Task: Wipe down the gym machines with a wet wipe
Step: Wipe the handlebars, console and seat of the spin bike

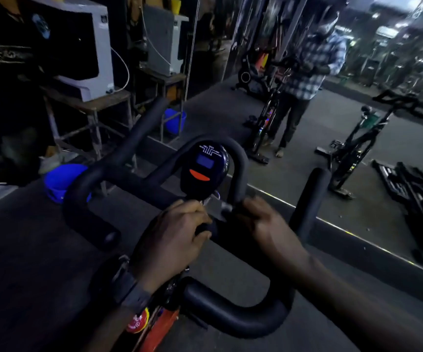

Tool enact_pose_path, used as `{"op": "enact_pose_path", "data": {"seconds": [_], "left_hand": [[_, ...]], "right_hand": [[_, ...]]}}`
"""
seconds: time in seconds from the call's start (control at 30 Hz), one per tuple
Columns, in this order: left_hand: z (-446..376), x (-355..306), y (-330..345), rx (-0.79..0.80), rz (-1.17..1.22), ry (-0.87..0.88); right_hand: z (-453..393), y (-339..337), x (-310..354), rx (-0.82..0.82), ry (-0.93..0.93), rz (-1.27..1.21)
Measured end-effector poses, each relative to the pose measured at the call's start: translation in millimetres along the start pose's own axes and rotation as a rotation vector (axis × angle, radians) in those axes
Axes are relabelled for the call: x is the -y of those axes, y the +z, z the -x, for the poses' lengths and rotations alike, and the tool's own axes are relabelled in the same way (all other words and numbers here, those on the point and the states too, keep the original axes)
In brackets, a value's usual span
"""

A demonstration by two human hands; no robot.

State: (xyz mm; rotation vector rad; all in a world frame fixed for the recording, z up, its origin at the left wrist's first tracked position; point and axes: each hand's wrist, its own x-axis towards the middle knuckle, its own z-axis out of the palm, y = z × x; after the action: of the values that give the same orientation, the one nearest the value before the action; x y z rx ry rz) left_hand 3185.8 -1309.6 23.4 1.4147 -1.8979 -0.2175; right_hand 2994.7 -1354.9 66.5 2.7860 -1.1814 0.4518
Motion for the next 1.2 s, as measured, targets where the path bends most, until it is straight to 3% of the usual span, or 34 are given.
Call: {"op": "enact_pose_path", "data": {"seconds": [0.07,0.17,0.2,0.33,0.5,0.63,0.7,0.93,1.1,1.2], "left_hand": [[0,0,0,0.012,0.011,0.022],[-4,3,0,0.015,0.009,0.054],[-6,5,-2,0.021,0.010,0.058],[-5,6,-8,0.045,0.044,0.079],[-3,11,0,-0.078,0.032,-0.023],[-1,17,-7,-0.160,-0.006,-0.136],[-2,24,-7,-0.196,-0.043,-0.211],[9,26,-7,-0.229,-0.020,-0.276],[21,23,-9,-0.202,0.047,-0.294],[31,23,-5,-0.179,0.111,-0.306]], "right_hand": [[-8,-5,-10,0.016,-0.033,0.030],[-60,-19,-37,-0.206,0.123,0.098],[-58,-17,-33,-0.210,0.162,0.073],[5,6,7,-0.062,0.006,0.055],[-42,-4,-29,-0.184,0.139,-0.048],[15,14,-4,-0.039,-0.073,-0.080],[31,16,-5,-0.028,-0.140,0.045],[-44,19,27,-0.077,-0.360,0.015],[7,9,9,0.092,-0.311,-0.128],[15,5,-1,0.114,-0.321,-0.078]]}}
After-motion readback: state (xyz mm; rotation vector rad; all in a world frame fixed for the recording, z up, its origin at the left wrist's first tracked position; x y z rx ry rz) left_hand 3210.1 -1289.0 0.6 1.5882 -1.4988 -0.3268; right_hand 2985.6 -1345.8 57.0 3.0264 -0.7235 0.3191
